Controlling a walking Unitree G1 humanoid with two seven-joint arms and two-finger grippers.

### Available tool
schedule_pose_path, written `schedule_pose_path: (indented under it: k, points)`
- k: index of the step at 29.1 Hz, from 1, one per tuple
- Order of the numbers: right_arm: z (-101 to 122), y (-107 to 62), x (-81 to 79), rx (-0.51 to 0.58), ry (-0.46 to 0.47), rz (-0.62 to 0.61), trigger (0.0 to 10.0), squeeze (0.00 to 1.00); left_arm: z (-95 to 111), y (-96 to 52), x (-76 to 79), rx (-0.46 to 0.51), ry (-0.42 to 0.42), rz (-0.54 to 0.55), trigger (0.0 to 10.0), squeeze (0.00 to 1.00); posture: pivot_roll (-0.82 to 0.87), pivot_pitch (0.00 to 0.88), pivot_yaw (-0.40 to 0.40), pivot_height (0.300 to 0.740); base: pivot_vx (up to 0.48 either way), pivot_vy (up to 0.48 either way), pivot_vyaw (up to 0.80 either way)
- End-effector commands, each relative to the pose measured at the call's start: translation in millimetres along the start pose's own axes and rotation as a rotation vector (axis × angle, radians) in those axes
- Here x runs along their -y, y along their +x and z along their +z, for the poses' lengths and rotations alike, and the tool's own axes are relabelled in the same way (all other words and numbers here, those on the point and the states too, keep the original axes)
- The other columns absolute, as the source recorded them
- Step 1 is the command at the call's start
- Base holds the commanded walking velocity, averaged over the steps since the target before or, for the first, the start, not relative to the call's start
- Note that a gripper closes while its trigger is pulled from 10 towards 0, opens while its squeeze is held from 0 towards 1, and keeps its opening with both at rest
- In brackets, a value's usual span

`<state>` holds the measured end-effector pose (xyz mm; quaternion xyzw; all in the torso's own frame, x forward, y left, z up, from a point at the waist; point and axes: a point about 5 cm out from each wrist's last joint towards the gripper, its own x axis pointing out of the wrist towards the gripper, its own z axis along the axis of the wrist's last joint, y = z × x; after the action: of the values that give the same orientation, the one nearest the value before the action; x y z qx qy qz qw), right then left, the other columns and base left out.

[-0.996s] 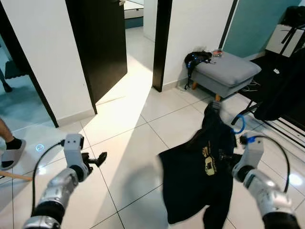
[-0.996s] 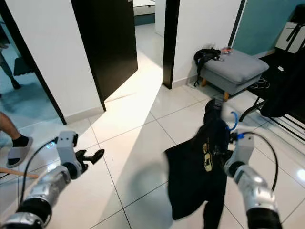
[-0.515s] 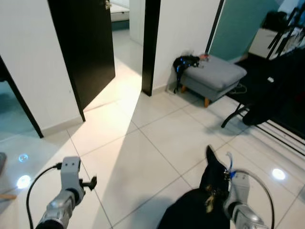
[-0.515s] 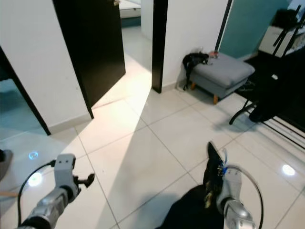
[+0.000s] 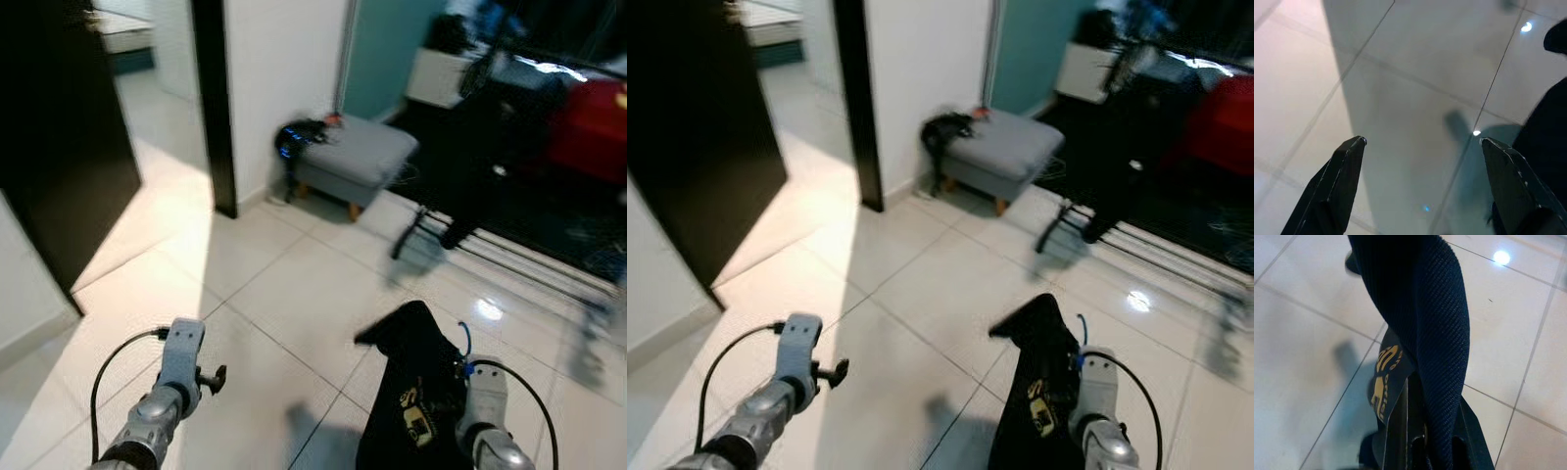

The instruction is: Hang hanger

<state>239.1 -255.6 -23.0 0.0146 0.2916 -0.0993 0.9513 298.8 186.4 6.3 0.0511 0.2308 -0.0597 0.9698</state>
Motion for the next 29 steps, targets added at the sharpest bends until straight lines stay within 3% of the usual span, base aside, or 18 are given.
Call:
schedule_pose_path:
  k: [1, 4, 6, 9, 29]
  points:
    - [3.5, 0.1, 8.1, 0.024, 0.001, -0.036, 10.0, 0.00, -7.0, -0.1, 9.6, -0.032, 0.041, -0.021, 10.0, 0.00, -0.03, 0.062, -0.020, 0.740, 0.480, 0.000, -0.80]
    - [2.7, 1.2, 8.1, 0.011, -0.004, -0.040, 10.0, 0.00, -10.3, 0.0, 11.7, -0.058, 0.061, -0.022, 10.0, 0.00, -0.03, 0.060, -0.016, 0.740, 0.480, 0.000, -0.80]
    - [2.0, 3.9, 6.8, -0.014, 0.009, -0.049, 10.0, 0.00, -27.2, -3.2, 15.3, -0.167, 0.079, -0.019, 10.0, 0.00, -0.02, 0.053, -0.012, 0.740, 0.480, 0.000, -0.80]
    - [-2.4, 4.9, 4.4, -0.051, 0.025, -0.052, 10.0, 0.00, -38.1, -6.1, 16.4, -0.241, 0.029, -0.015, 10.0, 0.00, -0.02, 0.051, -0.011, 0.740, 0.426, 0.000, -0.80]
    - [-22.7, 3.2, -7.8, -0.188, -0.034, 0.003, 10.0, 0.00, -42.4, -9.2, 6.9, -0.248, 0.028, 0.029, 10.0, 0.00, 0.02, 0.065, -0.018, 0.740, 0.407, 0.000, -0.80]
